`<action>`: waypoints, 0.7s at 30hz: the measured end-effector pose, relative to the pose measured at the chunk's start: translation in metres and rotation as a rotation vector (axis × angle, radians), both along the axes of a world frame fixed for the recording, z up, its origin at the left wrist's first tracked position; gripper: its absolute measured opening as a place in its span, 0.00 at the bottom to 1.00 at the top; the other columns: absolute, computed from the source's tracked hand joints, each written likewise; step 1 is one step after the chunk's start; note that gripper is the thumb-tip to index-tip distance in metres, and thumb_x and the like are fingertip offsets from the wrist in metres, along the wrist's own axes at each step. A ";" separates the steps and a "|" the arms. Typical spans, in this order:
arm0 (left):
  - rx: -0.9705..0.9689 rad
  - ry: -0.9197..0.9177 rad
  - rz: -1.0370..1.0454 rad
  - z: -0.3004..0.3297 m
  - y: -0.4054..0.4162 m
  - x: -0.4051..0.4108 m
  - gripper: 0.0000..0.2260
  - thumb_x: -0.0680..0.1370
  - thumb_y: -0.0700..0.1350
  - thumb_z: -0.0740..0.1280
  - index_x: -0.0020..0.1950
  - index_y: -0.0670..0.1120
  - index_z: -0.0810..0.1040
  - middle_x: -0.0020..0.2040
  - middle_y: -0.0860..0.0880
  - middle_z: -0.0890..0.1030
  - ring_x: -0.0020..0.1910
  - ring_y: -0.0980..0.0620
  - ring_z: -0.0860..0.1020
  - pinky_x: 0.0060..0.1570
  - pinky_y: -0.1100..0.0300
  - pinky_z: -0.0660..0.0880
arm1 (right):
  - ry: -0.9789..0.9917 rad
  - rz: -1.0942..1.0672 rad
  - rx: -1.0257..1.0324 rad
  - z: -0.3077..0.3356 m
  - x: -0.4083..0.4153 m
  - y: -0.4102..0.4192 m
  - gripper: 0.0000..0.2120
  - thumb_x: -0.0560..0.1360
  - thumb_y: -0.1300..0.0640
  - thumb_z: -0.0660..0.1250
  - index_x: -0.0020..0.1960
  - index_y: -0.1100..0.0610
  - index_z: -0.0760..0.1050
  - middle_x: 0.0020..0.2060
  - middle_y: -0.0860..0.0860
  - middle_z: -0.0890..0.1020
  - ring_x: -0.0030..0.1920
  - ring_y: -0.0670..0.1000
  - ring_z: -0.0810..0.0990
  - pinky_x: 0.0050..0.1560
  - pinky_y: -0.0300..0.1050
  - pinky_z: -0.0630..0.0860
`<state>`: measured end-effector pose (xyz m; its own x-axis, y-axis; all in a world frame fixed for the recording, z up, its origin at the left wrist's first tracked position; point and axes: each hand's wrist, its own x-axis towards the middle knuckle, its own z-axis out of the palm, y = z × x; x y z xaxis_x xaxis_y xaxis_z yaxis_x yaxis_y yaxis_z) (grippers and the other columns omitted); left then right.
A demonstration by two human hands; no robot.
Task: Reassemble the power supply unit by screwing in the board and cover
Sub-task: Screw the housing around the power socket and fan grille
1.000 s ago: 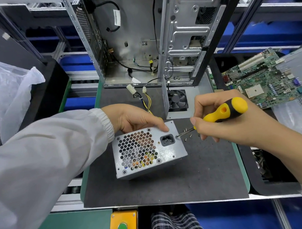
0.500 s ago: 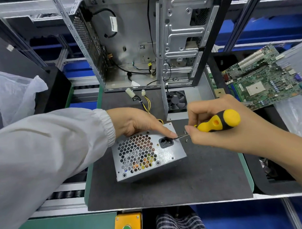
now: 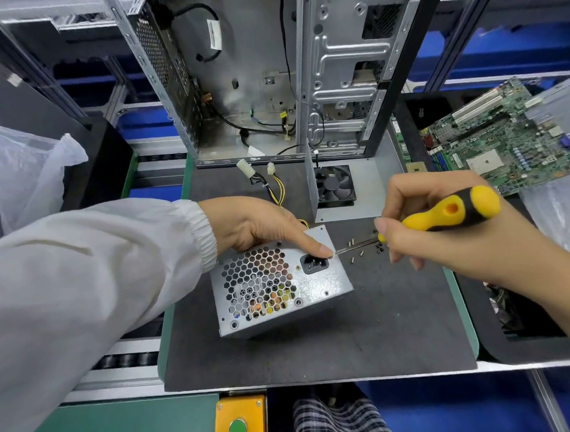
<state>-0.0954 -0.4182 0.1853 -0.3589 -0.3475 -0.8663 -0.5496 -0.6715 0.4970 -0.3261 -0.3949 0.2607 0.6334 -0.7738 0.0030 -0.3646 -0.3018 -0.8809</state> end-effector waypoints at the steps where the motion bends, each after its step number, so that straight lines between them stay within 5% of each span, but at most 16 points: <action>1: -0.001 0.005 -0.002 0.000 0.000 0.000 0.13 0.63 0.51 0.77 0.43 0.45 0.85 0.42 0.45 0.85 0.37 0.50 0.83 0.42 0.58 0.80 | 0.001 -0.012 0.015 -0.002 0.001 -0.001 0.08 0.71 0.62 0.68 0.34 0.61 0.73 0.26 0.56 0.79 0.24 0.50 0.77 0.25 0.41 0.74; 21: 0.005 0.034 -0.014 -0.004 -0.002 0.001 0.06 0.66 0.49 0.75 0.37 0.47 0.86 0.37 0.47 0.85 0.32 0.52 0.83 0.34 0.60 0.81 | -0.124 -0.143 0.152 -0.023 -0.007 -0.001 0.11 0.75 0.65 0.66 0.34 0.61 0.72 0.28 0.58 0.81 0.23 0.55 0.76 0.23 0.39 0.71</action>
